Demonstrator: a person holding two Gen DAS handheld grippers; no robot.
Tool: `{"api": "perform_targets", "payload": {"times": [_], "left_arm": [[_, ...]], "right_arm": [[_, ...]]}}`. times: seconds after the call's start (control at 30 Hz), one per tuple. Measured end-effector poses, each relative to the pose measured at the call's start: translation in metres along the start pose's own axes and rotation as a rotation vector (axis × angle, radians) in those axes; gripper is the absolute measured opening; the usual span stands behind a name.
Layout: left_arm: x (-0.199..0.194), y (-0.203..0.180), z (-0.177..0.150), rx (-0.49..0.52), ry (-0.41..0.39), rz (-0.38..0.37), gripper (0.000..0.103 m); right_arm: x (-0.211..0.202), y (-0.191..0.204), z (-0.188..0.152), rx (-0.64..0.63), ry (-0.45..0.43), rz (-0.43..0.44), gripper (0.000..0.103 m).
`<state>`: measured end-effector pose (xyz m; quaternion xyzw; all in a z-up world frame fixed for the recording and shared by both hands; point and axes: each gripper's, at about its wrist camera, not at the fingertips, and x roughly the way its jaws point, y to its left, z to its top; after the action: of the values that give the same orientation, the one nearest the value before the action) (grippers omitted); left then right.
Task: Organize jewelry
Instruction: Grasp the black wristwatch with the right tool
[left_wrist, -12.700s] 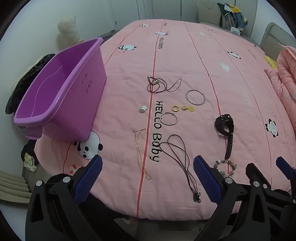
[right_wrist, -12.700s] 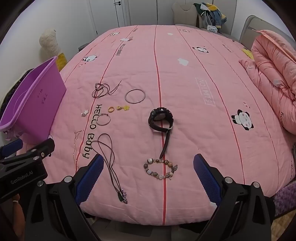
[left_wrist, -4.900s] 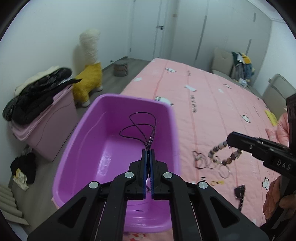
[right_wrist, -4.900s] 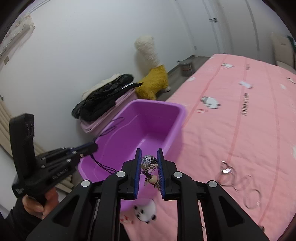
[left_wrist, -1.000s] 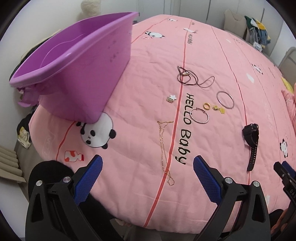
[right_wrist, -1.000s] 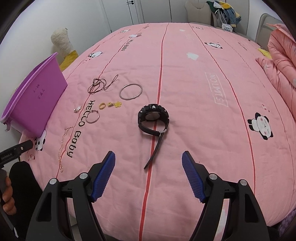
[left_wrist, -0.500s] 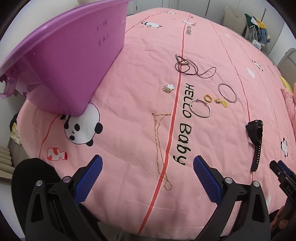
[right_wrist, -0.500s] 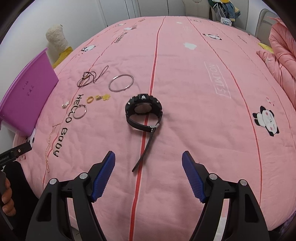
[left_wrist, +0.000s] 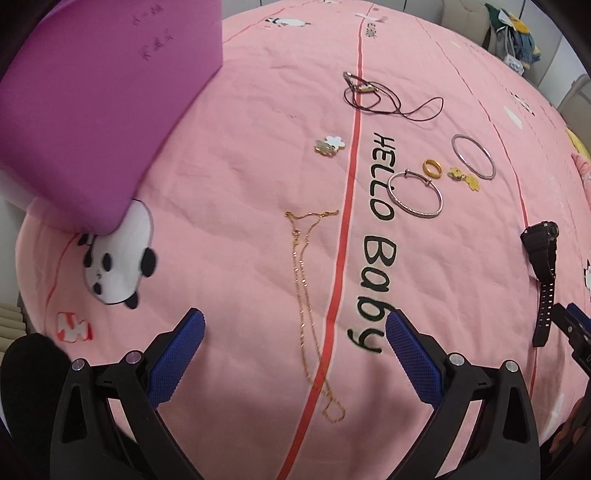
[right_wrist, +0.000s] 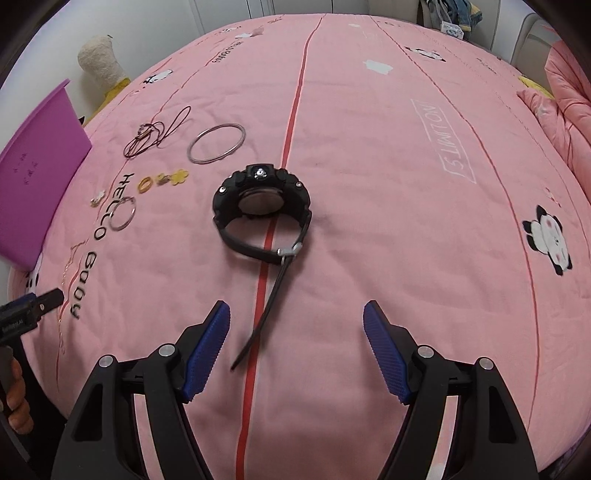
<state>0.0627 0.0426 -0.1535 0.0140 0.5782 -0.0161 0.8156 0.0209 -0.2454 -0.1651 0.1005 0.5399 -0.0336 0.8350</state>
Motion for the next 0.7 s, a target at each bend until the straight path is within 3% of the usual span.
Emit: {"api": "perform_targets", "payload": {"times": [0.37,0.7], "left_arm": [[0.017,-0.012,0.004,0.024,-0.001,0.027,0.097],[0.027,-0.028,0.010,0.053,-0.043,0.068,0.097]], "right_arm": [[0.034,0.013,0.033,-0.031,0.009,0.049,0.071],[0.056,0.026,0.049,-0.056,0.003,-0.003,0.075]]}}
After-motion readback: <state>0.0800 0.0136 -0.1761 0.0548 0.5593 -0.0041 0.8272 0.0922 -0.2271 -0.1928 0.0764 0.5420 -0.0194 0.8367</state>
